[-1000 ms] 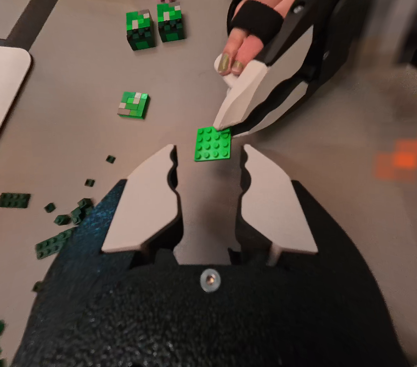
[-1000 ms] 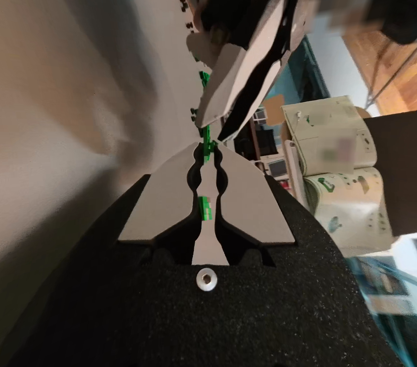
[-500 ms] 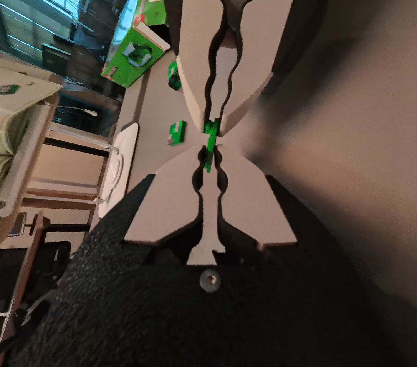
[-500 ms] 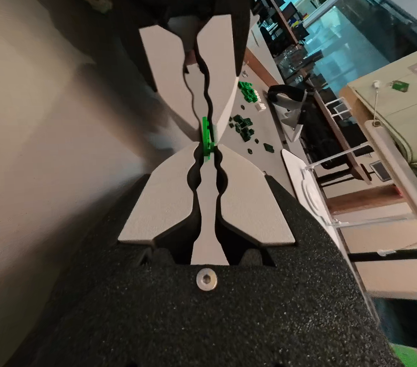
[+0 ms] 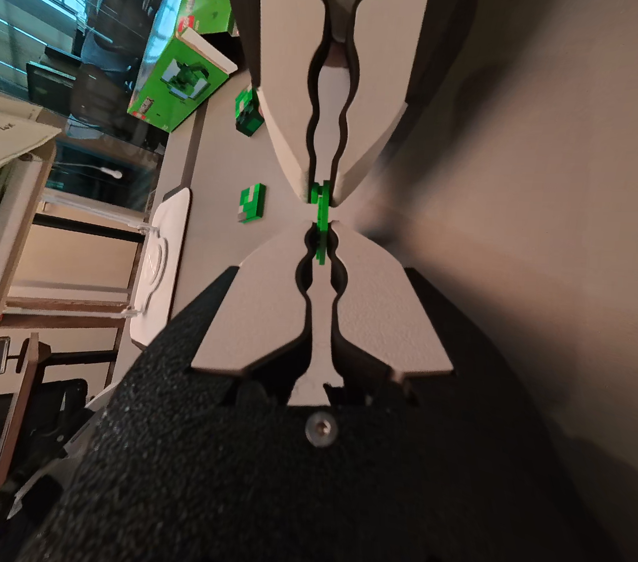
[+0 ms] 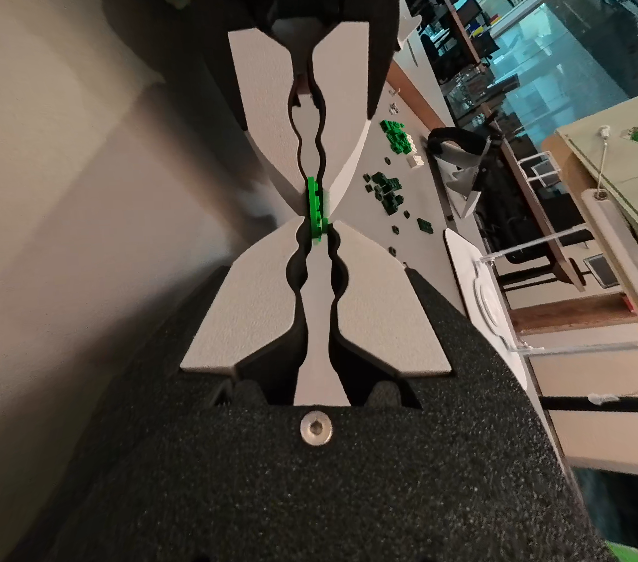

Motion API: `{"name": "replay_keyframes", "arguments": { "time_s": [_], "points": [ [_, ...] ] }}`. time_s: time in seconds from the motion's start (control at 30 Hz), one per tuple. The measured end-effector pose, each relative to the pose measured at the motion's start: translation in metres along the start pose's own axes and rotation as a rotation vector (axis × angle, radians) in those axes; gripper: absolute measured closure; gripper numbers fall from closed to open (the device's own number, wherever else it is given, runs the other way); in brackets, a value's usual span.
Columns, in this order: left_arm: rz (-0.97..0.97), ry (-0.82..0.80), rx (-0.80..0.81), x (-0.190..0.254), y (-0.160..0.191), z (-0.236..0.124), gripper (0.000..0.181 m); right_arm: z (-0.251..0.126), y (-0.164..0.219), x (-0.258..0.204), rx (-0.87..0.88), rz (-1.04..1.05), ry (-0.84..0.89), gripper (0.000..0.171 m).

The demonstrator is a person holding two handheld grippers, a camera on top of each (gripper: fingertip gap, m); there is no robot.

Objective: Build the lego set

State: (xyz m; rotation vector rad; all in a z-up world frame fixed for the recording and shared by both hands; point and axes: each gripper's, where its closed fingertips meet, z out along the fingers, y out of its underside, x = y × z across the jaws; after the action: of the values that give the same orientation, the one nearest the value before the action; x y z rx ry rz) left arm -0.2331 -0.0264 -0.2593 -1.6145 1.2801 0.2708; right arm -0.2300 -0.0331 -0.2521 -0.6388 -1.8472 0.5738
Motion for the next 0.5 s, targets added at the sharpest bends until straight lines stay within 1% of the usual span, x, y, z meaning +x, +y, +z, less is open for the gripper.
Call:
{"name": "replay_keyframes", "arguments": {
  "time_s": [0.17, 0.3, 0.43, 0.5],
  "points": [
    [-0.009, 0.011, -0.045, 0.0, 0.001, -0.001, 0.176, 0.0, 0.001, 0.001, -0.05, -0.002, -0.005, 0.163],
    [-0.041, 0.06, -0.041, 0.006, 0.003, -0.001, 0.176, 0.001, 0.002, -0.005, -0.062, 0.028, -0.058, 0.163],
    [-0.128, 0.113, 0.016, 0.01, -0.001, -0.002, 0.176, -0.002, -0.001, -0.008, -0.004, 0.141, -0.133, 0.163],
    [-0.154, 0.127, 0.023, 0.01, -0.001, -0.003, 0.176, -0.002, -0.001, -0.008, -0.001, 0.184, -0.159, 0.163]
  ]
}}
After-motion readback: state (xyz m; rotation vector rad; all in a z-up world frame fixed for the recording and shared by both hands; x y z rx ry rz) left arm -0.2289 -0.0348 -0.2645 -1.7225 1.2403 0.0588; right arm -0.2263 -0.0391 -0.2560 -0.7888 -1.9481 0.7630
